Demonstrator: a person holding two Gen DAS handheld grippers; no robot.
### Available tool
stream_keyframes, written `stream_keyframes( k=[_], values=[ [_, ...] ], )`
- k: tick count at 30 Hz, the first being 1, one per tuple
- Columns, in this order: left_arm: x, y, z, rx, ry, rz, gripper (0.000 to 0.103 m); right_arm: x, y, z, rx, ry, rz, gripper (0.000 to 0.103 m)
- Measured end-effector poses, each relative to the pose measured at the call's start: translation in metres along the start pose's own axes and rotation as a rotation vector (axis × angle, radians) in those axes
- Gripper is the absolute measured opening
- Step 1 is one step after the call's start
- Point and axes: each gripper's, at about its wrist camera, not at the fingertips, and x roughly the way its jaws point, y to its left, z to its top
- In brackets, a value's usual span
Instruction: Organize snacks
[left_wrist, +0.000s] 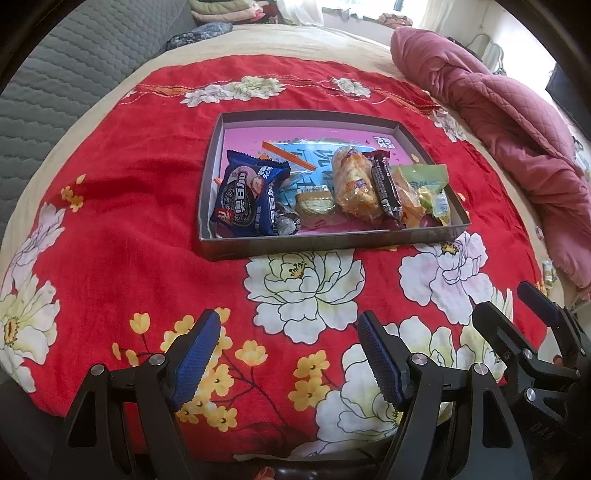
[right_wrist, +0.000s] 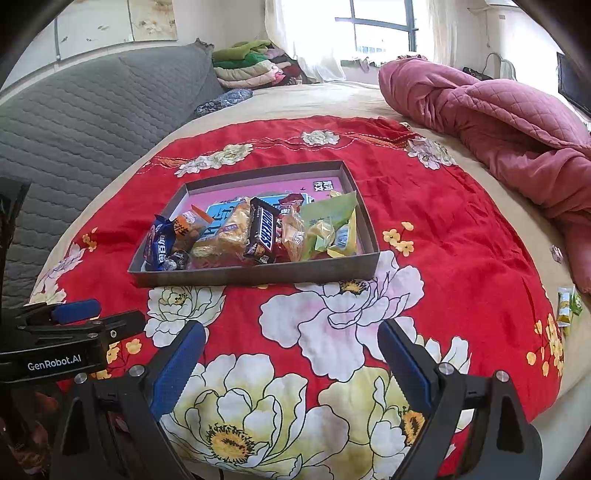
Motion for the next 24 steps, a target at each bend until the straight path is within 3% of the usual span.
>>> stream_keyframes(
  k=[24],
  values=[
    [0.0013, -0.0047, -0.0008, 0.03, 0.001, 0.035, 0.078, -0.0002, -0.003, 0.0021, 0.017, -0.007, -0.018, 0.094]
  ],
)
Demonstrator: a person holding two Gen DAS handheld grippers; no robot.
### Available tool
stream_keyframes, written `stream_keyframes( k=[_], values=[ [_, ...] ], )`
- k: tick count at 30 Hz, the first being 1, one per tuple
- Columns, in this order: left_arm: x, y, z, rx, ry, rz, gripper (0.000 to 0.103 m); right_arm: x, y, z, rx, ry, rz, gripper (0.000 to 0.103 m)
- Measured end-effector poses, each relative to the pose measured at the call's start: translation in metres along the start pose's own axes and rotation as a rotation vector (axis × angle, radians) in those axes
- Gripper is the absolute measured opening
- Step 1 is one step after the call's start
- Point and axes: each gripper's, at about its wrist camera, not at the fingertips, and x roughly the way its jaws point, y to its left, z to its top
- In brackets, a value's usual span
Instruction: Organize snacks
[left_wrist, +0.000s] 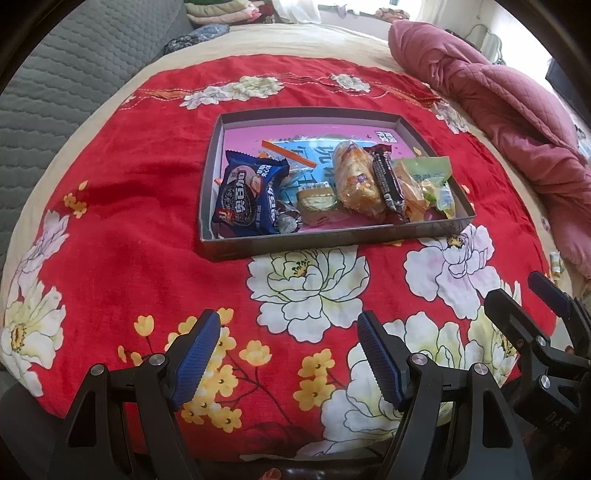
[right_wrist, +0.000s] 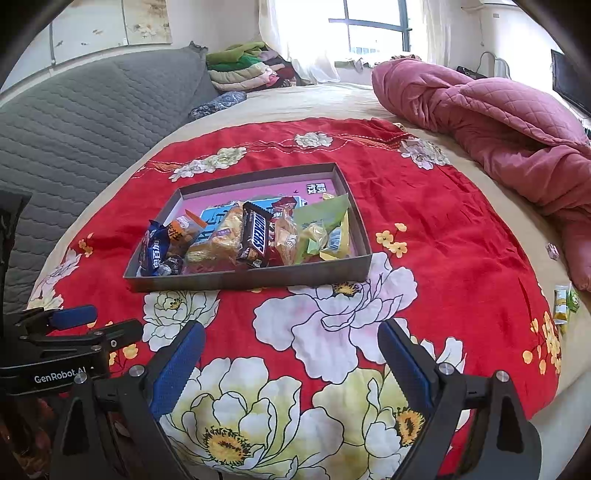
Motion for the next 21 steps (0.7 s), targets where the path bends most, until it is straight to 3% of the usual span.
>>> stream_keyframes(
  k=[14, 18, 21],
  values=[
    [0.007, 0.0, 0.0, -0.008, 0.008, 0.021, 0.078, 0.002, -0.002, 0.0, 0.009, 0.005, 0.0, 0.095],
    [0.013, 0.003, 0.005, -0.018, -0.025, 0.062, 0.078, 0.008, -0.004, -0.001, 0.012, 0.013, 0.0, 0.095],
    [0.013, 0.01, 0.012, -0.037, -0.06, 0.041, 0.078, 0.016, -0.01, -0.001, 0.038, 0.019, -0.003, 0.095]
  ],
)
